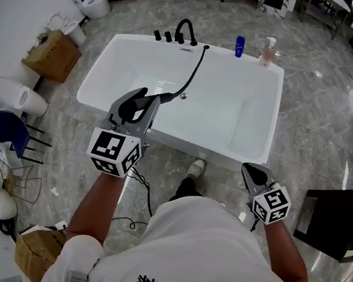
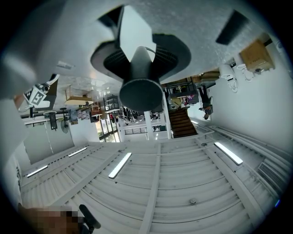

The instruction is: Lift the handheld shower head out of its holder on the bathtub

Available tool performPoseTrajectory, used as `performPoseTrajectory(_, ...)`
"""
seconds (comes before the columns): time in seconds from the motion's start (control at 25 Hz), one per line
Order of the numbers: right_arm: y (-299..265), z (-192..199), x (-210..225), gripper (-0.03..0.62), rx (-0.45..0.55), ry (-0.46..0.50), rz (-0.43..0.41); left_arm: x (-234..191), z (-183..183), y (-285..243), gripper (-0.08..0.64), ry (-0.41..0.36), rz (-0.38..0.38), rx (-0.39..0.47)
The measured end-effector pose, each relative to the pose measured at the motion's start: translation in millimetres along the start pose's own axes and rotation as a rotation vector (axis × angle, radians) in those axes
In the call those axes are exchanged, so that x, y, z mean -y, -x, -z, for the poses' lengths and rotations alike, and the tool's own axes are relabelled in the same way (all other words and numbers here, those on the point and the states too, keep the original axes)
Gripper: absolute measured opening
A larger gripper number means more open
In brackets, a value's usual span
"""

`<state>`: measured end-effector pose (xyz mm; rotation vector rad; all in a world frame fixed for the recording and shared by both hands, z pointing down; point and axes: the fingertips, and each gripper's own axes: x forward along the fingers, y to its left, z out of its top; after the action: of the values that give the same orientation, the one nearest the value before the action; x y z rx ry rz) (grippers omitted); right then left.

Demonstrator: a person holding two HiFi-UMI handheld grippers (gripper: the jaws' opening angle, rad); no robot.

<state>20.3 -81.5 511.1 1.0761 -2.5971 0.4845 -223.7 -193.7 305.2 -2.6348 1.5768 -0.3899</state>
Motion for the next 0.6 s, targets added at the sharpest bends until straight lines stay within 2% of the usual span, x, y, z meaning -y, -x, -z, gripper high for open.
performPoseTrajectory(0.6,3.7,1.1,-1.6,0.011,0.001,0.0,0.002,6.2,-2.3,0.1,0.133,0.004,0.009,-0.003)
